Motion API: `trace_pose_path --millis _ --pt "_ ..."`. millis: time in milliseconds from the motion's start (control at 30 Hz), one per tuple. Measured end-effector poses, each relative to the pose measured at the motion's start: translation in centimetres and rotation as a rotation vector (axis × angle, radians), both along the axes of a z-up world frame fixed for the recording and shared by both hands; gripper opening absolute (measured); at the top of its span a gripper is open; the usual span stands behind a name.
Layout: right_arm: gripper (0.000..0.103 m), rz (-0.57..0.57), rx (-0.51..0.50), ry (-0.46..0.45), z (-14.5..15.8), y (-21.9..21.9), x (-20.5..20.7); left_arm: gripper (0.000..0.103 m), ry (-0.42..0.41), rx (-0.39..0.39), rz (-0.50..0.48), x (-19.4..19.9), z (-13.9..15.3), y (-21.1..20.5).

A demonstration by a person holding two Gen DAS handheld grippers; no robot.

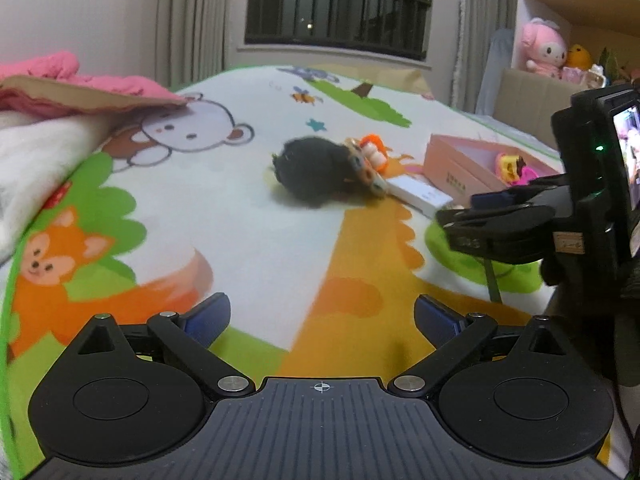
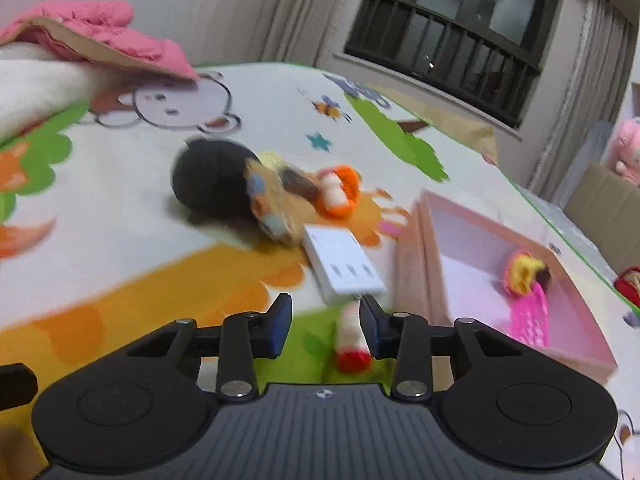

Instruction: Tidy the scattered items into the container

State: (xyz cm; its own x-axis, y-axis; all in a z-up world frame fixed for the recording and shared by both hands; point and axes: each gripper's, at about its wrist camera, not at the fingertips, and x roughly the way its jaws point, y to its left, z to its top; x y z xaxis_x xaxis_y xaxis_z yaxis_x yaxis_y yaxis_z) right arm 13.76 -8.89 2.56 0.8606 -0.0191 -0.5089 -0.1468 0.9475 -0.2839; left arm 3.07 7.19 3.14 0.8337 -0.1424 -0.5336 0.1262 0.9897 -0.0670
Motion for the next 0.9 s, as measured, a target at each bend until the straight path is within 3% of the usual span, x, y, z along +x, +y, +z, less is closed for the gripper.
trace_pose_path --millis 133,333,400,433,567,667,800,900 --pt "0.041 0.112 0.003 -0.068 1.8 2.2 1.3 0.101 -0.014 -0.049 0.049 0.2 0.3 1.7" --pt "0.079 0.159 -0.145 -0.104 0.6 6.6 6.1 0.102 0.004 -0.106 0.052 -0.2 0.0 3.7" --pt "0.097 0.168 -0.143 -0.084 0.0 7.4 8.4 0.102 0.001 -0.113 0.051 -0.3 0.1 4.4" --pt "0.101 0.183 -0.122 -0.055 -0.2 7.5 9.5 0.102 0.001 -0.116 0.050 -0.2 0.2 4.7" --pt "0.099 0.252 0.008 0.044 -0.9 6.9 12.5 0.102 0.004 -0.122 0.060 0.3 0.2 5.8" --pt "0.076 0.296 0.149 0.144 -0.7 6.4 12.6 0.102 0.005 -0.134 0.066 0.8 0.1 6.2" --pt "0.070 0.453 0.382 0.307 -0.2 5.3 8.6 0.102 0.018 -0.141 0.040 1.4 -0.3 5.9" --pt "0.070 0.536 0.424 0.264 1.2 3.6 4.2 0.102 0.025 -0.141 -0.004 1.2 -0.6 5.5"
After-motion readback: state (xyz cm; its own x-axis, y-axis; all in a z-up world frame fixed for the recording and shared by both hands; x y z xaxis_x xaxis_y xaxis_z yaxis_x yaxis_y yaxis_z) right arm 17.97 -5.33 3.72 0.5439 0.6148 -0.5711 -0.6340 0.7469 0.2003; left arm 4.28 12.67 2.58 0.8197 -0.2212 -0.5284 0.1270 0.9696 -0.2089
